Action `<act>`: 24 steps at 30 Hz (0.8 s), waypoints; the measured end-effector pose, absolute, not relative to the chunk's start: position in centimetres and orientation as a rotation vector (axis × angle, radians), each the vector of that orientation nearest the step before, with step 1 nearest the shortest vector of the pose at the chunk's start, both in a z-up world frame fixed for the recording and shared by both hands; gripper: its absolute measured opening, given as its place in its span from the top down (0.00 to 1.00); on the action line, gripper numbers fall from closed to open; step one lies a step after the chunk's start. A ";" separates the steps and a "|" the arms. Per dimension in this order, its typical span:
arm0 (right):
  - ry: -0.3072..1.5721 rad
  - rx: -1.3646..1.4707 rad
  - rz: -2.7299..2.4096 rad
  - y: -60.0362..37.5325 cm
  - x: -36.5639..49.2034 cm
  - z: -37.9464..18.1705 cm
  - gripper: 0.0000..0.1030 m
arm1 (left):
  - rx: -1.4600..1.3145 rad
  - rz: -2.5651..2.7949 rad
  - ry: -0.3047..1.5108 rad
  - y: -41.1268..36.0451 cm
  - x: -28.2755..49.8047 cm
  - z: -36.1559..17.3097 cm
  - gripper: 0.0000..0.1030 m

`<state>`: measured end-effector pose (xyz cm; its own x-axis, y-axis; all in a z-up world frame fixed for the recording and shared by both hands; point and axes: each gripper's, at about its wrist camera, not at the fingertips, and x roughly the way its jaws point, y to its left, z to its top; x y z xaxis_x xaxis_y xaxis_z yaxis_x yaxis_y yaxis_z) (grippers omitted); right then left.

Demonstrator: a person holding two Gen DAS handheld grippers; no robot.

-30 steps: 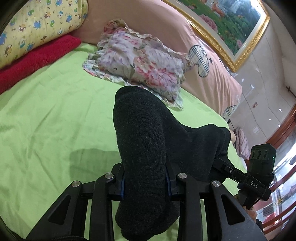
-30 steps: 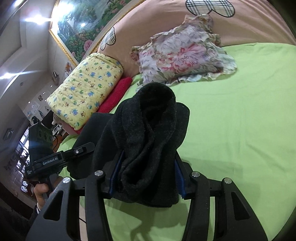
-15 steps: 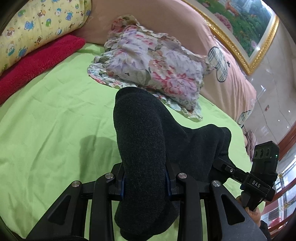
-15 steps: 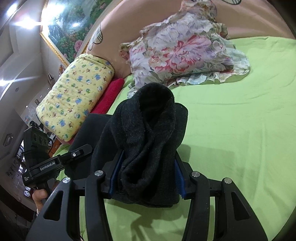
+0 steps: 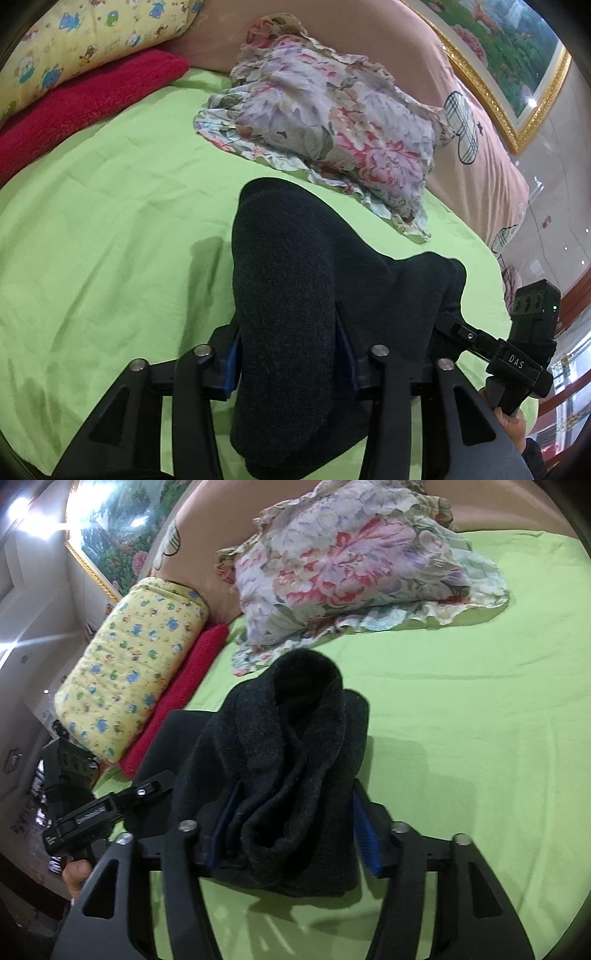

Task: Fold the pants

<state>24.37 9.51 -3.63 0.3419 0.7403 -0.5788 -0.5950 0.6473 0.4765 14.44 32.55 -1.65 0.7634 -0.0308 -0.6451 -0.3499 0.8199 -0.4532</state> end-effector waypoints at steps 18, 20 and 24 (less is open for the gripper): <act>0.812 0.223 0.726 4.8 25.0 -5.1 0.23 | -0.590 0.275 0.681 33.0 12.2 -2.7 0.29; 0.790 0.231 0.708 4.1 24.4 -4.8 0.23 | -0.580 0.288 0.678 32.6 11.3 -2.5 0.29; 0.756 0.233 0.728 3.7 23.2 -4.2 0.22 | -0.551 0.307 0.680 31.5 9.9 -2.1 0.27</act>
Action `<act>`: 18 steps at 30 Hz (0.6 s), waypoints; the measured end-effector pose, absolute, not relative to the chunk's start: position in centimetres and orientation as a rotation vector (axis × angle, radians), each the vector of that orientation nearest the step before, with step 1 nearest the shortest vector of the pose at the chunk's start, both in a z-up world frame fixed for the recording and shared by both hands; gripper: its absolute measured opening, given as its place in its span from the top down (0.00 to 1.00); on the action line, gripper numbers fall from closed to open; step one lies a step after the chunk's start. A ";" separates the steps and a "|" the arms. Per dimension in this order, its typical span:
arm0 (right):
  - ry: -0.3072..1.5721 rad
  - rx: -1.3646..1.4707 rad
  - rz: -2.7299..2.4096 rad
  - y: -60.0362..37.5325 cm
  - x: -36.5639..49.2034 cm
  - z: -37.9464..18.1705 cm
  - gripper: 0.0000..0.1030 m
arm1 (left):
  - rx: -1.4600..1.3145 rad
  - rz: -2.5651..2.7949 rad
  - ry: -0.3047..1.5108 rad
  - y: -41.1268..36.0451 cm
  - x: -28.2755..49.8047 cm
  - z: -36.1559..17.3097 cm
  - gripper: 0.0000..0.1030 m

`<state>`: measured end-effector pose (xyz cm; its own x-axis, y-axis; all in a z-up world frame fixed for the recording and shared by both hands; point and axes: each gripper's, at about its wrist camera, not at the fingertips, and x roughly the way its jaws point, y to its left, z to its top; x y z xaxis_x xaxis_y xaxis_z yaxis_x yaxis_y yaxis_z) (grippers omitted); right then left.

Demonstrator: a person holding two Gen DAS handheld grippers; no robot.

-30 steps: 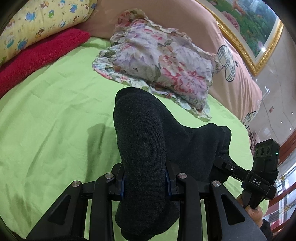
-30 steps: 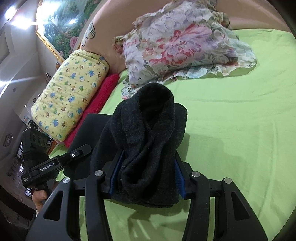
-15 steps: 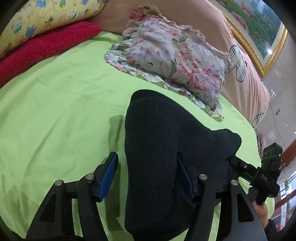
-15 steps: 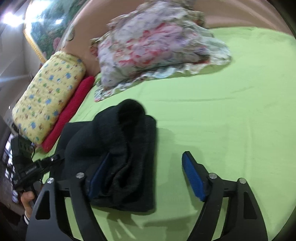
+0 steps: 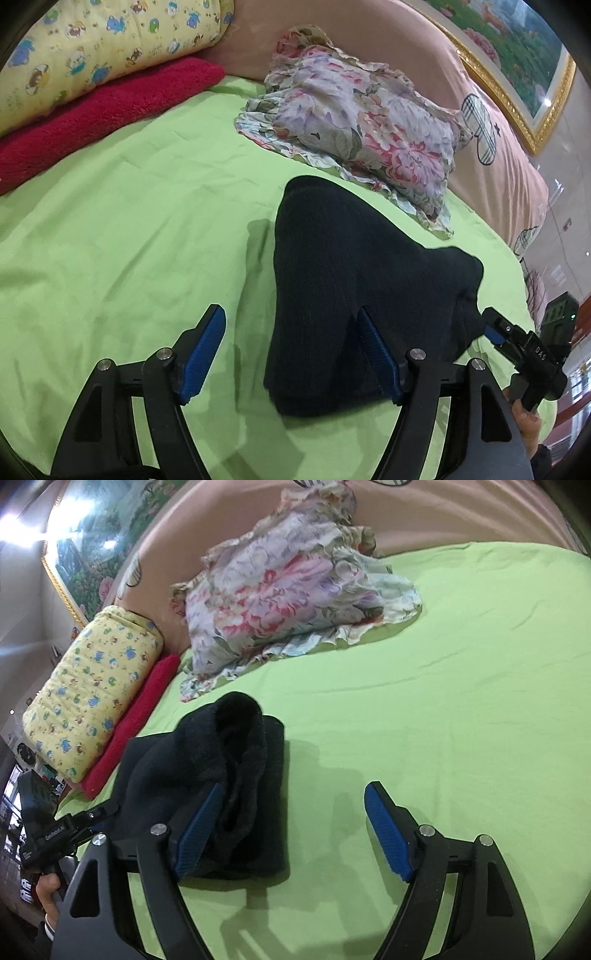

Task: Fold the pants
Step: 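Withdraw both grippers from the folded navy pants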

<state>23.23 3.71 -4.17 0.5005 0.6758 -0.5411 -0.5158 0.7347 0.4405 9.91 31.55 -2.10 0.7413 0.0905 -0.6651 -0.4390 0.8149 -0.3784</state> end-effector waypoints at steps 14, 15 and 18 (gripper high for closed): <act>0.588 -0.041 0.902 8.5 15.9 -3.4 0.21 | -0.308 0.402 0.696 25.5 6.3 -0.7 0.18; 0.588 -0.048 0.903 8.6 15.7 -3.6 0.21 | -0.292 0.402 0.699 25.2 6.1 -0.8 0.18; 0.584 -0.077 0.915 9.0 15.1 -4.1 0.21 | -0.268 0.416 0.702 24.5 5.8 -1.1 0.18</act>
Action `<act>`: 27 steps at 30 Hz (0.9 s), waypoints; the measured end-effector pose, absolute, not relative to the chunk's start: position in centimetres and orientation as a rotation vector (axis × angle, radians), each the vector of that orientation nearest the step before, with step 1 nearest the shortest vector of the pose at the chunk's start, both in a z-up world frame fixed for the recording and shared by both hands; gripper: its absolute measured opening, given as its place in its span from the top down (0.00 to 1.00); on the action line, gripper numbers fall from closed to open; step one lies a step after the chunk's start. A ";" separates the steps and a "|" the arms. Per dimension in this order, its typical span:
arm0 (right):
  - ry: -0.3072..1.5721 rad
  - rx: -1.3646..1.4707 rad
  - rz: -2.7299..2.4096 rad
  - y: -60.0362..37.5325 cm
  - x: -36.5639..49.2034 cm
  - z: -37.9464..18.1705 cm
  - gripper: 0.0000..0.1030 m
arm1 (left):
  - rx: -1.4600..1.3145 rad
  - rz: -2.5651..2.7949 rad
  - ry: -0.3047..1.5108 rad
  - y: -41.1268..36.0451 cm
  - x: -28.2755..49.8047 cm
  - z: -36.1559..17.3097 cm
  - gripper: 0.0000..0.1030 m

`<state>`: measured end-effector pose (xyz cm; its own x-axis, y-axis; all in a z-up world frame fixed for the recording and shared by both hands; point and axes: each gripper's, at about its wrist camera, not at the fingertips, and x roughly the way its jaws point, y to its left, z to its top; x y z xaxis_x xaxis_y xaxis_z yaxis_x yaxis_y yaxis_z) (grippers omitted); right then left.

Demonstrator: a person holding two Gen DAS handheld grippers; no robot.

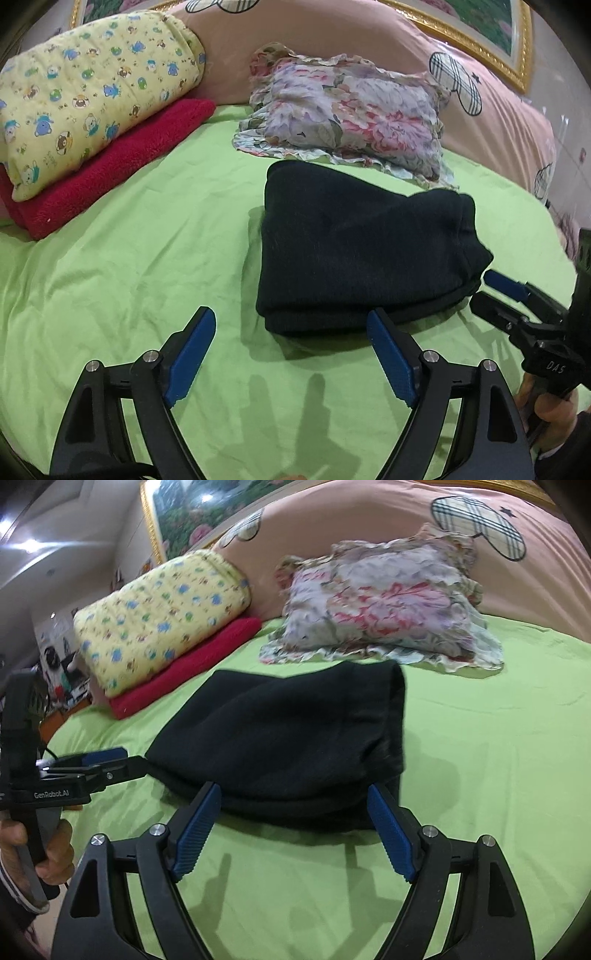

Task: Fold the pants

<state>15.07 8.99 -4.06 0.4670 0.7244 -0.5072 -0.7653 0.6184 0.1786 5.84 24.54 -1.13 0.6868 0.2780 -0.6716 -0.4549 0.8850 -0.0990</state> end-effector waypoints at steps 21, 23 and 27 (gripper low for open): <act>0.572 -0.089 0.871 9.0 14.8 -4.8 0.13 | -0.240 0.418 0.719 23.9 7.0 -3.4 0.18; 0.574 -0.087 0.870 9.0 14.9 -4.8 0.13 | -0.232 0.418 0.718 23.9 7.2 -3.3 0.18; 0.576 -0.081 0.867 8.9 14.9 -4.8 0.13 | -0.219 0.421 0.719 23.7 7.4 -3.3 0.17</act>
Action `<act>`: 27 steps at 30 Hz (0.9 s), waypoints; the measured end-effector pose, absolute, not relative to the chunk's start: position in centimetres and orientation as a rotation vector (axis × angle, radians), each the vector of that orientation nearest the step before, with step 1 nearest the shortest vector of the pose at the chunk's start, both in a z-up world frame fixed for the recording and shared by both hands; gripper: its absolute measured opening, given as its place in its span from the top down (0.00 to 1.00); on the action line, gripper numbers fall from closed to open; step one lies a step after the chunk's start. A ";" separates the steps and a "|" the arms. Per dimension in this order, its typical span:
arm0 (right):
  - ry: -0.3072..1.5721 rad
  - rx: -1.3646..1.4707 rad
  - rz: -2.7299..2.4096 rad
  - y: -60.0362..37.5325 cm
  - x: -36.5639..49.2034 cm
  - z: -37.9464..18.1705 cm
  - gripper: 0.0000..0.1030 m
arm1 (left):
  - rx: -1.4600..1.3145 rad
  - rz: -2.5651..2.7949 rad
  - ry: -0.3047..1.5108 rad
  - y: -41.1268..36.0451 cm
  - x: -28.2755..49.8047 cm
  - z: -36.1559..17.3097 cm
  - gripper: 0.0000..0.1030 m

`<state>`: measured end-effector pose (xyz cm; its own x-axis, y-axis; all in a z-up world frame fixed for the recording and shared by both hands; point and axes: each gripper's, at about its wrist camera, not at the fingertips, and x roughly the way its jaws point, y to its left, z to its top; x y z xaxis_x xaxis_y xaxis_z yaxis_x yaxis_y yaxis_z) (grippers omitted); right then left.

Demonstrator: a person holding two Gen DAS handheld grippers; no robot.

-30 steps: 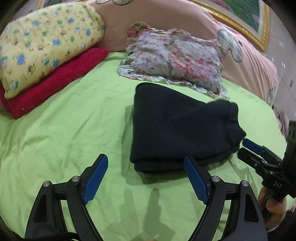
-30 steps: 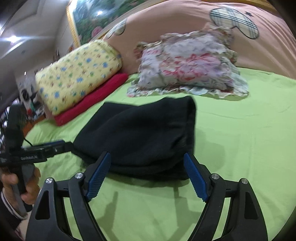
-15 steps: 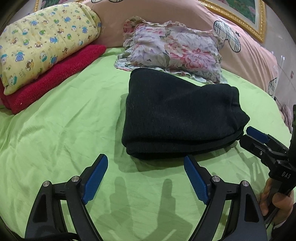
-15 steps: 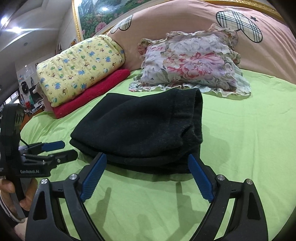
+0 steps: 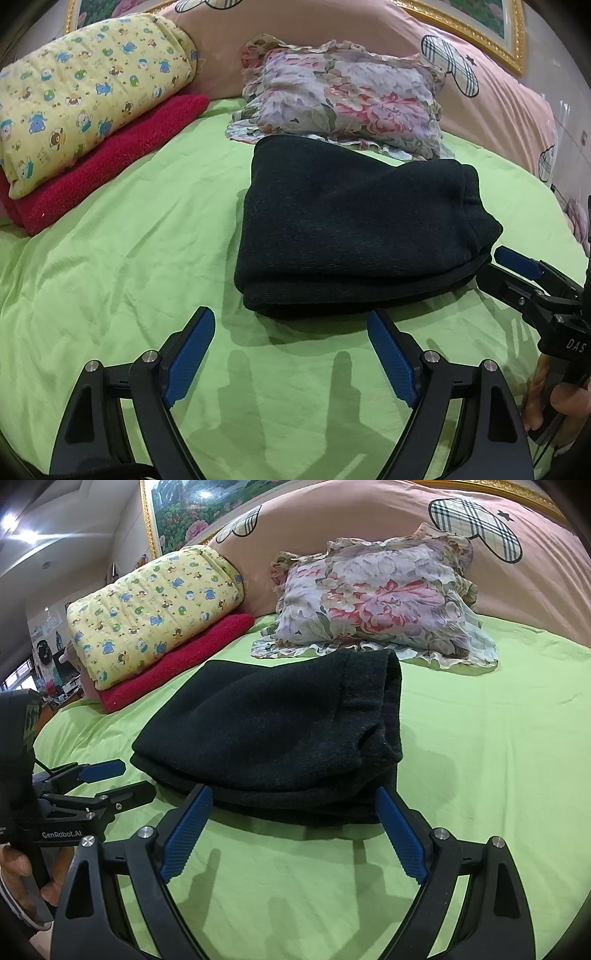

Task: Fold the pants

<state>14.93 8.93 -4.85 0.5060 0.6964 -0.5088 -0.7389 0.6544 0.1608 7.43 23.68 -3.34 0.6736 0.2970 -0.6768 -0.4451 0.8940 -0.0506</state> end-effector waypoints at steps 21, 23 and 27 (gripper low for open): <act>0.577 -0.078 0.867 8.9 15.1 -4.9 0.12 | -0.213 0.421 0.720 23.5 7.9 -3.2 0.17; 0.578 -0.079 0.867 8.8 15.1 -4.9 0.12 | -0.213 0.421 0.719 23.5 7.9 -3.2 0.17; 0.577 -0.078 0.867 8.8 15.1 -4.9 0.12 | -0.212 0.421 0.722 23.5 8.0 -3.2 0.17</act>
